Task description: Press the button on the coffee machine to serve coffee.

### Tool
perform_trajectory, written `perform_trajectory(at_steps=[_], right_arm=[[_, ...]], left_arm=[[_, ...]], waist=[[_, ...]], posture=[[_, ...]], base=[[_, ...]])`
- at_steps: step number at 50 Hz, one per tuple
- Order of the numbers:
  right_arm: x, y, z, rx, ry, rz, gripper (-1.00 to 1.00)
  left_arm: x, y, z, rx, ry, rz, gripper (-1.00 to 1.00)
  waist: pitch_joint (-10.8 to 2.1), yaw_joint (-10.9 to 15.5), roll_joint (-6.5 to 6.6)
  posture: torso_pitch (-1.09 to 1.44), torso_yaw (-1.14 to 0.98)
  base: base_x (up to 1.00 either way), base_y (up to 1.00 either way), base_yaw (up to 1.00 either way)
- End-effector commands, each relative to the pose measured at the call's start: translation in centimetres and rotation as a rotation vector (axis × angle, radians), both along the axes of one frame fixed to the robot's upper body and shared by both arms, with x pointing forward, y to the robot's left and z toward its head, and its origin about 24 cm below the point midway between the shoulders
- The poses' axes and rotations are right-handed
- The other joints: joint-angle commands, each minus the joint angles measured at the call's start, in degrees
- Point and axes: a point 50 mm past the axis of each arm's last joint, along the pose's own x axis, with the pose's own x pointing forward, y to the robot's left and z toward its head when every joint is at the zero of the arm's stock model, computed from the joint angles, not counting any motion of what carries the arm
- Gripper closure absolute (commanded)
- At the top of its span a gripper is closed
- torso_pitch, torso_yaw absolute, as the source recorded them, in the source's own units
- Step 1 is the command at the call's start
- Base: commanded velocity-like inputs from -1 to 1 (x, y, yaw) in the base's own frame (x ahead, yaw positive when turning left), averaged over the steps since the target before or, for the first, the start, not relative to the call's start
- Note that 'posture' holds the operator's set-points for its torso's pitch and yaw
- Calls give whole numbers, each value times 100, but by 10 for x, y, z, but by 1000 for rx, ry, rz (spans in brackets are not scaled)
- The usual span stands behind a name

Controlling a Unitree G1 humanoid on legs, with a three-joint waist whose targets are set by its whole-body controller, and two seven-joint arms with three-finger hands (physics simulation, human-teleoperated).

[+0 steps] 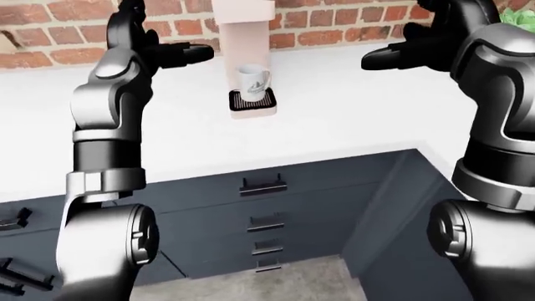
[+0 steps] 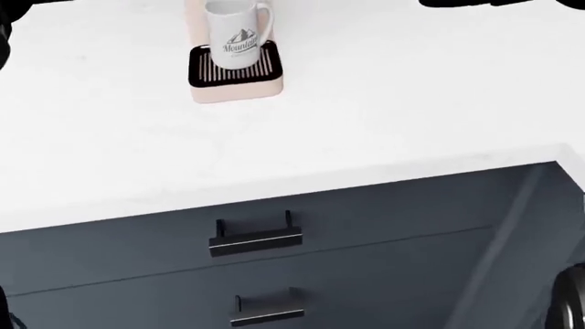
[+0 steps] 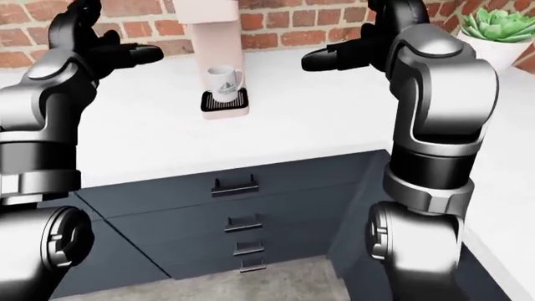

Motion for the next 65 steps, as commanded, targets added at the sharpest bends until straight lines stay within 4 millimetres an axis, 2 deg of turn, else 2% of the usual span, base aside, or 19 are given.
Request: perform_trajectory(at_steps=[1,3,4,6,14,16,20,22,26,27,29,30,32,45,55,57,58,62,65], right_arm=[[-6,4,16,-13,-77,16,-100],[-7,2,16,-11,-77,13,-100],[-7,2,15,-11,-77,12,-100],[-7,2,14,-10,-77,12,-100],[-7,2,12,-4,-78,18,-100],[-9,-1,11,-1,-81,13,-100],[-10,-2,9,1,-81,9,-100],[-11,-1,8,5,-79,7,-100],[-10,1,9,3,-96,23,-100],[-9,1,8,4,-95,22,-100],[-8,1,6,6,-91,21,-100],[-8,1,6,6,-89,18,-100],[-8,1,7,7,-90,19,-100],[-10,-4,4,8,-62,-23,-100],[-11,-4,2,2,-70,-31,-100],[-11,-5,1,1,-67,-30,-100],[-11,-5,1,3,-65,-31,-100],[-10,-4,0,-1,-62,-26,-100],[-8,-4,-1,2,-72,-27,-100]], left_arm=[[-6,1,22,7,-90,7,-100],[-5,1,21,7,-89,7,-100],[-5,1,22,7,-90,8,-100],[-6,1,22,8,-90,7,-100],[-4,1,19,15,-86,11,-100],[-4,-2,18,16,-86,8,-100],[-5,-6,18,18,-87,-3,-100],[-6,-5,19,19,-86,-3,-100],[-5,-4,18,18,-87,-2,-100],[-6,-4,18,17,-87,-2,-100],[-6,-4,17,18,-86,-4,-100],[-6,-3,16,17,-84,-1,-100],[-6,-4,17,18,-85,-2,-100],[-7,-5,15,16,-82,-6,-100],[-6,-6,10,18,-76,-9,-100],[-6,-6,10,18,-75,-9,-100],[-6,-6,8,19,-74,-8,-100],[-6,-6,12,26,-77,-11,-100],[-5,-4,10,31,-75,-8,-100]], waist=[[-137,16,27],[-263,7,527],[-188,14,196],[-210,29,312],[-203,67,68],[-54,95,-4],[-10,160,-214],[-50,217,-466],[-83,231,-312],[-217,204,-279],[-114,150,-183],[48,126,-163],[-54,62,-44],[-112,66,-176],[-85,93,-178],[-201,117,-145],[-174,186,-150],[-71,207,-274],[-30,211,-466]], posture=[[0,0],[0,0],[0,0],[0,0],[0,0],[0,0],[0,0],[0,0],[0,0],[0,0],[0,0],[0,0],[0,0],[0,0],[0,0],[0,0],[0,0],[0,0],[0,0]], base=[[5,34,0],[6,34,0],[5,27,0],[5,7,0],[6,0,0],[1,0,0],[0,0,0],[0,0,0],[1,0,0],[12,0,0],[13,0,0],[4,0,0],[1,0,0],[0,0,0],[0,0,0],[0,0,9],[0,0,66],[0,0,100],[0,0,100]])
